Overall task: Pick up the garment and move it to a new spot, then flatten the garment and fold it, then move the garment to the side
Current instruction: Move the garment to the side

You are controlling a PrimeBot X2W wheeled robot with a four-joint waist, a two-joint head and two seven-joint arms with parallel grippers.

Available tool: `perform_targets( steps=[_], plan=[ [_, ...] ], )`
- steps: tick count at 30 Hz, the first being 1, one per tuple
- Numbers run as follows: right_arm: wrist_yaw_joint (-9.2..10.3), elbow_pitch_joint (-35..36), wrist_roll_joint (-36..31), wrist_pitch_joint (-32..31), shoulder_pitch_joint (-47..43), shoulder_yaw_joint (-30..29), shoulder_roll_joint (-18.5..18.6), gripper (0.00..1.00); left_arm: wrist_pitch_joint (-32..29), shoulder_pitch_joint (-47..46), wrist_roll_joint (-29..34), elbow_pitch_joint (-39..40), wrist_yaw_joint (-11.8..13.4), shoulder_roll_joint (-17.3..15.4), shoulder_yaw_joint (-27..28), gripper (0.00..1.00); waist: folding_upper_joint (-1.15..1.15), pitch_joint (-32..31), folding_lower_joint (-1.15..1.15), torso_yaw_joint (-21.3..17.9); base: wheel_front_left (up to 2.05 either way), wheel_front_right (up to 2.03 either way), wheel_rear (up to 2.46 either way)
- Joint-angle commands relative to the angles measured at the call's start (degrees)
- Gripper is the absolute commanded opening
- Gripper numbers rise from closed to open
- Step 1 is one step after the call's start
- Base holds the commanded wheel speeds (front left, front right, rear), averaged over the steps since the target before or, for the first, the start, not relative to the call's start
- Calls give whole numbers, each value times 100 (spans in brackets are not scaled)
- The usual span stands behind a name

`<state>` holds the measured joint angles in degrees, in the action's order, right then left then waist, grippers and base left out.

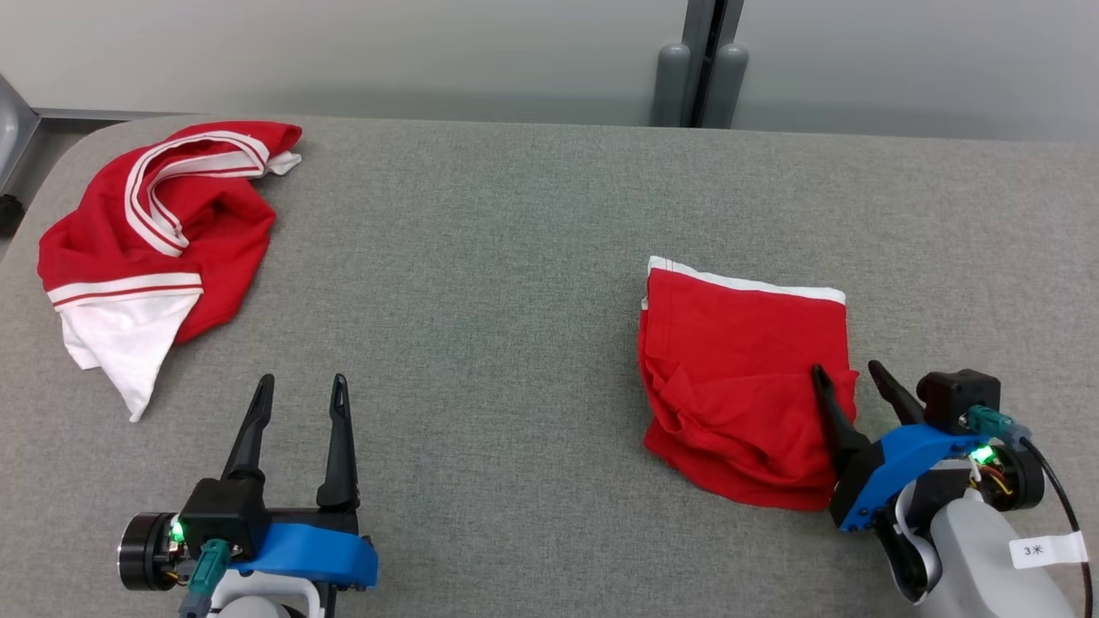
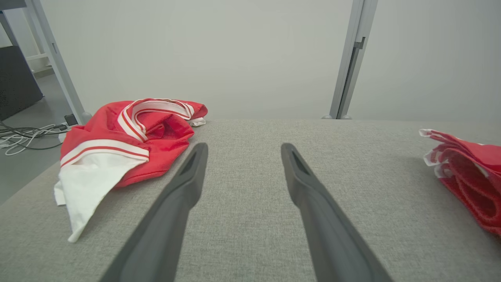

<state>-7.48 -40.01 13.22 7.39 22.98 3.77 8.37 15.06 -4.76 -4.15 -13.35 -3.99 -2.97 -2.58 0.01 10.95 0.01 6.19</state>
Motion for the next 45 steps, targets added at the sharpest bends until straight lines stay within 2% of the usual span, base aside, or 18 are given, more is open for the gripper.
perform_targets(
  steps=[1, 13, 14, 16, 23, 30, 38, 45],
  plan=[
    [-2, -135, 26, 77, 110, 37, -11, 100, 15, -64, -26, -18, 25, 8, -14, 100, -1, 21, -1, 15, 0, 0, 0],
    [-10, -1352, 508, 200, 343, 684, -303, 100, 15, -280, -127, -125, 33, 10, -186, 100, -1, 146, -1, 98, 0, 0, 0],
    [-11, -1376, 558, 222, 372, 746, -332, 64, 15, -274, -140, -127, 37, 11, -203, 100, -1, 146, -1, 99, 0, 0, 0],
    [-11, -1433, 618, 288, 453, 822, -306, 0, 15, -271, -171, -128, 60, 9, -214, 100, -1, 153, -1, 92, 0, 0, 0],
    [3, -1398, 580, 567, 901, 979, 124, 0, 15, -318, -243, -60, 97, 12, -256, 100, -1, 250, -1, 50, 0, 0, 0],
    [-1, -1085, 570, 637, 1492, 1337, 675, 0, 15, -682, -331, 203, 149, 10, -354, 100, -1, 696, -1, -167, 0, 0, 0],
    [-1, -630, 756, 597, 2250, 1667, 1339, 0, 16, -1175, -95, 668, 114, -8, -349, 100, -1, 1514, -1, -833, 0, 0, 0],
    [-1, -422, 1093, 695, 2530, 1732, 1489, 0, 15, -1424, 131, 1047, 92, -220, -283, 100, -1, 2082, -1, -1625, 0, 0, 0]
  ],
)
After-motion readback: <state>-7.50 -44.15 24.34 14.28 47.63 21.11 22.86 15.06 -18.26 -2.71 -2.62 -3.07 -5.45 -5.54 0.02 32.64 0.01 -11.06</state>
